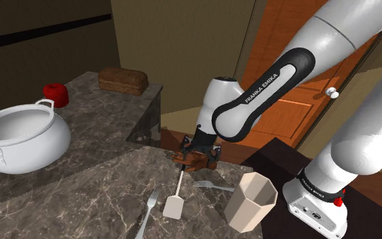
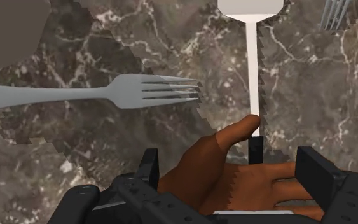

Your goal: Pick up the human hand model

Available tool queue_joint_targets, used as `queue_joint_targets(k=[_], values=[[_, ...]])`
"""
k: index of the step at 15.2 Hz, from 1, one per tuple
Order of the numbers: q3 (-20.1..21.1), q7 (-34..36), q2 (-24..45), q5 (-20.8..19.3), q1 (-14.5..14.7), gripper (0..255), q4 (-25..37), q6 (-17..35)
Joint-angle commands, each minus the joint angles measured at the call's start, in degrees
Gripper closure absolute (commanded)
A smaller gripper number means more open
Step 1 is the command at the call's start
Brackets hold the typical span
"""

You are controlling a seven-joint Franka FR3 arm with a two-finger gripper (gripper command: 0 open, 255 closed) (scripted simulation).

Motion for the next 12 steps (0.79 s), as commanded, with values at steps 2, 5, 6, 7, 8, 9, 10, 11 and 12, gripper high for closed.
queue_joint_targets(k=[2, 5, 6, 7, 8, 9, 10, 11, 12], values=[[-0.38, 1.41, 3.9, -1.99, 0.42, 0, 0.04, 3.89], [-1.45, 2.38, 7.29, -4.16, 1.14, 0, 0.12, 6.99], [-1.74, 2.56, 7.94, -4.56, 1.36, 0, 0.16, 7.56], [-1.79, 2.53, 7.93, -4.52, 1.42, 0, 0.15, 7.57], [-1.93, 2.62, 8.16, -4.74, 1.47, 255, 0.24, 7.69], [-1.94, 2.77, 8.18, -4.81, 1.57, 255, 0.27, 7.69], [-1.92, 2.76, 8.16, -4.78, 1.56, 255, 0.26, 7.69], [-1.92, 2.75, 8.15, -4.77, 1.55, 255, 0.25, 7.69], [-1.92, 2.75, 8.16, -4.77, 1.55, 255, 0.25, 7.7]])
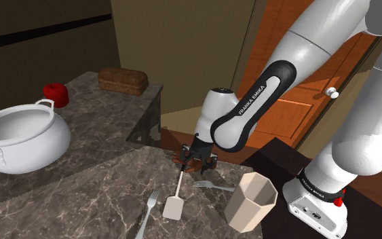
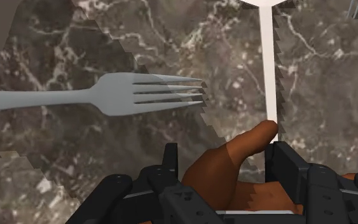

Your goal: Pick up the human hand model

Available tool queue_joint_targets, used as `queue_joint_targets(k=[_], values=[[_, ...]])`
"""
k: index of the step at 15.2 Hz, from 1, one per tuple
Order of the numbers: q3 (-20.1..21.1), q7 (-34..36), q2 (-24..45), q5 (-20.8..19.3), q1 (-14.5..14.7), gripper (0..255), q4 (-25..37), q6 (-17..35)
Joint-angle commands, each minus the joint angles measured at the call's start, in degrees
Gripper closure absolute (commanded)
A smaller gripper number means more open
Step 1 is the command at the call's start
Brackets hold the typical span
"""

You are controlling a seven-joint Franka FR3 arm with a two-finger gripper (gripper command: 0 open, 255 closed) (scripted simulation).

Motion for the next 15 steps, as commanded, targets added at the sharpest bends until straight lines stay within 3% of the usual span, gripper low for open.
queue_joint_targets(k=[1, 5, 15], values=[[-0.01, 0.01, 0.01, -0.02, 0.01, 255, 0.01, 0.03], [0.13, -0.19, -0.21, 0.22, -0.15, 255, -0.08, -0.11], [2.52, -2.78, -11.38, 6.43, -1.83, 255, 0.05, -10.73]])
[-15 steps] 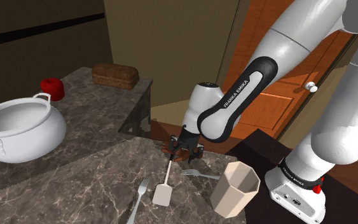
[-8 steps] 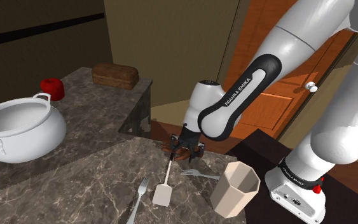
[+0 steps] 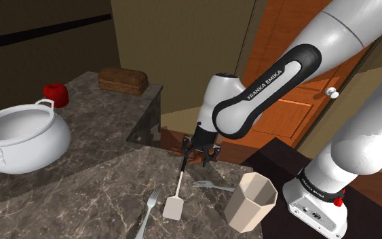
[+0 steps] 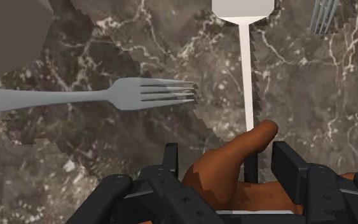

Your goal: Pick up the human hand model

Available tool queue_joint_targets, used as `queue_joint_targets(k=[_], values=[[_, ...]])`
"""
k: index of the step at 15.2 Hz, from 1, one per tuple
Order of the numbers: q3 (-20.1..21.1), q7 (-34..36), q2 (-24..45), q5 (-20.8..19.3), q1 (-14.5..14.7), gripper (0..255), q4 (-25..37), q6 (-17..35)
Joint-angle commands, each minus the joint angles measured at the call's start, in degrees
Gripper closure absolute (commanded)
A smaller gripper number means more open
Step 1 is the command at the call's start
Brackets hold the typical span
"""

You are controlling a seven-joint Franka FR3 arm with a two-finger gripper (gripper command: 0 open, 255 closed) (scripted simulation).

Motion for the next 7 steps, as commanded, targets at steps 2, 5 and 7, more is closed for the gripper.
queue_joint_targets(k=[2, 5, 7], values=[[-0.03, -0.23, -3.0, 1.11, 0.04, 255, 0.31, -3.15], [-0.34, -0.41, -6.04, 1.99, 0.16, 255, 0.67, -6.41], [-0.39, -0.41, -6.19, 2.02, 0.2, 255, 0.69, -6.57]])
